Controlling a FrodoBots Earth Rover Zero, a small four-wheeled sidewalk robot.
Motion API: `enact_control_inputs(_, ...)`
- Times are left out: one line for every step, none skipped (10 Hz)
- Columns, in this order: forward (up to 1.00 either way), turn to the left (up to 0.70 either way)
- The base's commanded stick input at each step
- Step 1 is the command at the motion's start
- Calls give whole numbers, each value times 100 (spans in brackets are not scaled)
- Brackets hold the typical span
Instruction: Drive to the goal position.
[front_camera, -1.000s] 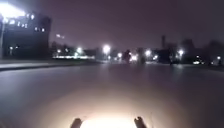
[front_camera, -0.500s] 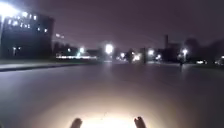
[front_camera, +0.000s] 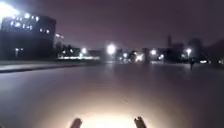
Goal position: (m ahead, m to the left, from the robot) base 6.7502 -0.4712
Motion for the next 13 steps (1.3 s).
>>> enact_control_inputs(100, 0)
enact_control_inputs(100, -40)
enact_control_inputs(100, -40)
enact_control_inputs(100, -40)
enact_control_inputs(100, -40)
enact_control_inputs(100, -40)
enact_control_inputs(100, -40)
enact_control_inputs(100, -40)
enact_control_inputs(100, -40)
enact_control_inputs(100, -40)
enact_control_inputs(100, -40)
enact_control_inputs(100, -40)
enact_control_inputs(100, -40)
